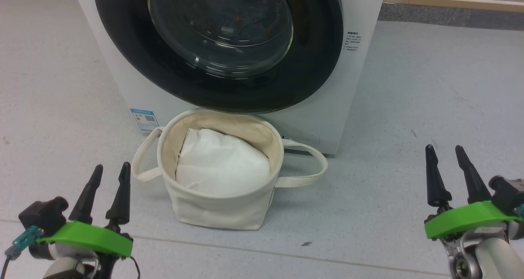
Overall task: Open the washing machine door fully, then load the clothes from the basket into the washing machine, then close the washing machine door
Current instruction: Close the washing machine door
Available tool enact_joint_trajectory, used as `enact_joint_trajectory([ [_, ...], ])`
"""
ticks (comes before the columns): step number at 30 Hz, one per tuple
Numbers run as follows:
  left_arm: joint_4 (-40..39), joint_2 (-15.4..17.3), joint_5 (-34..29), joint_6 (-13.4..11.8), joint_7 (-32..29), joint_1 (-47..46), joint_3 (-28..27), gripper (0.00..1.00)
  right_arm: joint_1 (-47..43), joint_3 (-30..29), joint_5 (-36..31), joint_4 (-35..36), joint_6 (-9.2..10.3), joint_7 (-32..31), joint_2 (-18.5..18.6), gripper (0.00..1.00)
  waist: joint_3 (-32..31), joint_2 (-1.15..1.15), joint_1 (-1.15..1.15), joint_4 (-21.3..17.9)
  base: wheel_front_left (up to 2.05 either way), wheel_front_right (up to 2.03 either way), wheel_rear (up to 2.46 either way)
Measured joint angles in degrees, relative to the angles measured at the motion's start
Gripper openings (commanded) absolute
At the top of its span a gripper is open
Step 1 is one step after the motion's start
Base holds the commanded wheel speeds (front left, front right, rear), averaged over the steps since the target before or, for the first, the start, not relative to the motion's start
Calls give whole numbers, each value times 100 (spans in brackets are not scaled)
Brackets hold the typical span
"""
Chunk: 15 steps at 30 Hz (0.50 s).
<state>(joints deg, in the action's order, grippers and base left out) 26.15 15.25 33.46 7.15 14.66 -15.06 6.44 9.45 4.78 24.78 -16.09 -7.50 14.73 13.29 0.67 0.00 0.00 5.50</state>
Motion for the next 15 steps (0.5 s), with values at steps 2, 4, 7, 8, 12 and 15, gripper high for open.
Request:
enact_joint_trajectory([
  [2,-1,-2,0,0,0,-1,-1,100,0,-2,0,4,0,0,-7,100,22,0,0,-2,0,0,0],
  [4,-1,-2,-1,0,0,-2,-2,100,2,-1,0,4,0,0,-14,100,37,0,0,-8,0,0,0],
  [7,-1,-2,-1,0,0,-3,-1,100,2,-1,0,9,0,0,-18,100,52,0,0,-23,0,0,0],
  [8,-1,-2,-1,0,0,-3,-1,100,3,-1,0,11,0,0,-20,100,58,0,0,-30,0,0,0],
  [12,-2,-2,-2,0,0,-5,-1,100,3,-3,-1,15,0,0,-22,100,88,0,0,-50,0,0,0],
  [15,-4,0,-57,0,0,-10,1,100,7,-5,-8,14,0,0,-30,100,112,0,0,-61,0,0,0],
])
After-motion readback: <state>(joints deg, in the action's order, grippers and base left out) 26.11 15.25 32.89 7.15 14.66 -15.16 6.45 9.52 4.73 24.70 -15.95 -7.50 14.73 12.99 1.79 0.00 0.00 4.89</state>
